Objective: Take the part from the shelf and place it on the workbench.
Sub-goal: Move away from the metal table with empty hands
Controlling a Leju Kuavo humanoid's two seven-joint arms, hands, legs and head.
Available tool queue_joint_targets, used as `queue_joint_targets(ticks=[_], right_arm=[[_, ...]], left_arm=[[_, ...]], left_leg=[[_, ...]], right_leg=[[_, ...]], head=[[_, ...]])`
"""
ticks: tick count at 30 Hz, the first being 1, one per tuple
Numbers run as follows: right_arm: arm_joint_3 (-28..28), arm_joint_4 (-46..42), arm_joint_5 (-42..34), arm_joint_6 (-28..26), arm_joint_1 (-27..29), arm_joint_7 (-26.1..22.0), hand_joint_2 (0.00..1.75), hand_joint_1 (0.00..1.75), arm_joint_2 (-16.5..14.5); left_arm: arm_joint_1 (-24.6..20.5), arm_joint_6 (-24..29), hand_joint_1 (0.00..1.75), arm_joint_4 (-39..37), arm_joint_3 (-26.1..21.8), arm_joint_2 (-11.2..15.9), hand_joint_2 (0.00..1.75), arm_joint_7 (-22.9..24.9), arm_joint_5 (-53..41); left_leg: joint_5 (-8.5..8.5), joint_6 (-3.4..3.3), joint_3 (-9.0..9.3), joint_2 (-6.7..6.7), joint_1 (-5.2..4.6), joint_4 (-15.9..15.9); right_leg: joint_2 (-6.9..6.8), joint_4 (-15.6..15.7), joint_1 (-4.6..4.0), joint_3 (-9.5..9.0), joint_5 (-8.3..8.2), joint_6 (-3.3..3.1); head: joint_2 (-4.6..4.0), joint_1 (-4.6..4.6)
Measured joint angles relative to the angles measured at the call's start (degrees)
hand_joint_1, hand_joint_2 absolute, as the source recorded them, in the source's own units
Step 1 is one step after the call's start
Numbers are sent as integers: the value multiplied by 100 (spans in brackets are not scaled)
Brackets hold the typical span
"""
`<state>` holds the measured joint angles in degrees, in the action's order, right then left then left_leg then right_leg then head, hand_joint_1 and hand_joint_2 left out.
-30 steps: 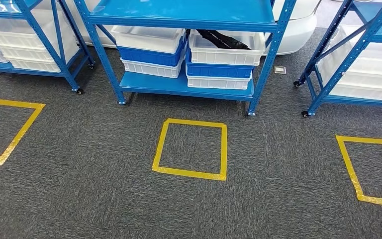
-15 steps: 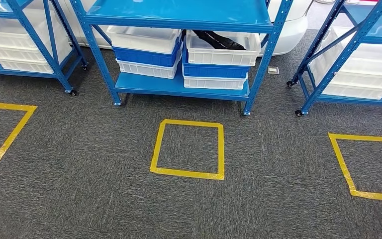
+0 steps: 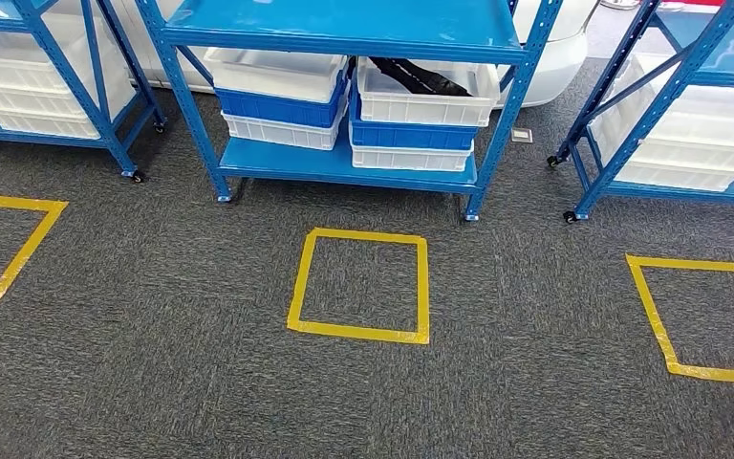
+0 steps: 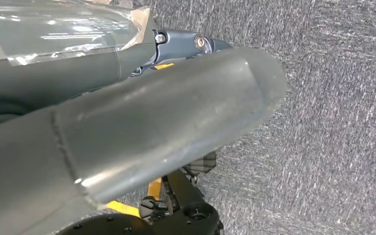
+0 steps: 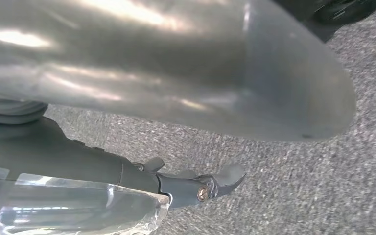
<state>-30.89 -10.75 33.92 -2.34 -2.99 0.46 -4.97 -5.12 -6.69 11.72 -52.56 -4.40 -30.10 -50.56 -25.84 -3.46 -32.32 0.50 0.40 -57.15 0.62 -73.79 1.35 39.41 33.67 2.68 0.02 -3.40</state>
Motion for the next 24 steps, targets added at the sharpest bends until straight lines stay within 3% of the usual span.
queue_joint_targets(ticks=[2,3,4,5,7,9,11,13,14,15,16,19,21,24], right_arm=[[0,0,0,-1,8,-1,0,0,13],[1,0,0,0,2,-2,0,0,14],[1,0,0,0,-5,-4,0,0,13],[1,0,0,0,-9,-7,0,0,10],[1,0,0,1,-8,-10,0,0,8],[1,0,0,1,-5,-10,0,0,10],[1,0,0,1,-6,-10,0,0,10],[0,0,0,1,-1,-11,0,0,8],[1,0,1,1,4,-11,0,0,6],[1,0,1,1,9,-11,0,0,5],[1,0,3,1,11,-11,0,0,5],[1,1,20,1,2,-17,0,0,-9],[1,2,43,1,-8,-24,0,0,-24],[1,1,64,1,-18,-27,0,0,-22]], left_arm=[[0,0,0,0,0,-10,0,0,-1],[0,1,0,1,0,-12,0,1,-2],[-1,1,0,1,0,-11,0,1,-2],[-4,2,0,2,-1,-9,0,1,-2],[-9,2,0,2,-1,-7,0,0,-2],[-12,2,0,2,-1,-9,0,-1,-3],[-13,3,0,2,-1,-9,0,-1,-4],[-10,5,0,2,-1,-7,0,0,-4],[-7,6,0,2,-2,-5,0,0,-4],[-4,7,0,2,-2,-5,0,0,-4],[-3,7,0,2,-3,-5,0,0,-4],[-8,10,0,1,-11,6,0,1,-4],[-20,16,0,1,-17,18,0,5,-4],[-28,28,0,2,-20,14,0,9,-4]], left_leg=[[-7,53,12,0,27,-13],[-20,97,18,0,30,-27],[-38,148,23,1,29,-42],[-54,195,27,3,25,-53],[-68,274,41,7,30,-49],[-125,333,27,1,65,-112],[-406,378,-165,-9,87,-549],[-782,402,-560,-13,86,-1351],[-864,398,-724,-15,85,-1653],[-831,381,-798,-15,83,-1758],[-685,349,-750,-18,77,-1616],[-124,181,-233,-37,18,-495],[-35,115,-81,-19,-37,-156],[7,86,-37,3,-33,-43]], right_leg=[[-31,658,45,-358,-281,125],[-58,1071,54,-572,-426,160],[-71,1395,51,-733,-532,146],[-78,1562,36,-812,-579,94],[-62,1602,-3,-819,-590,-69],[-58,1608,11,-853,-608,-181],[-53,1616,19,-884,-625,-256],[-51,1614,-20,-879,-617,-295],[-50,1613,-41,-880,-610,-305],[-45,1612,-62,-886,-603,-316],[-39,1612,-84,-900,-596,-326],[-14,1615,-136,-945,-569,-347],[-10,1619,-146,-939,-554,-325],[-22,1585,-154,-907,-516,-254]], head=[[0,-1],[0,-1],[0,2],[0,5],[0,9],[0,8],[0,10],[0,10],[0,10],[0,10],[0,10],[0,8],[0,5],[0,6]])
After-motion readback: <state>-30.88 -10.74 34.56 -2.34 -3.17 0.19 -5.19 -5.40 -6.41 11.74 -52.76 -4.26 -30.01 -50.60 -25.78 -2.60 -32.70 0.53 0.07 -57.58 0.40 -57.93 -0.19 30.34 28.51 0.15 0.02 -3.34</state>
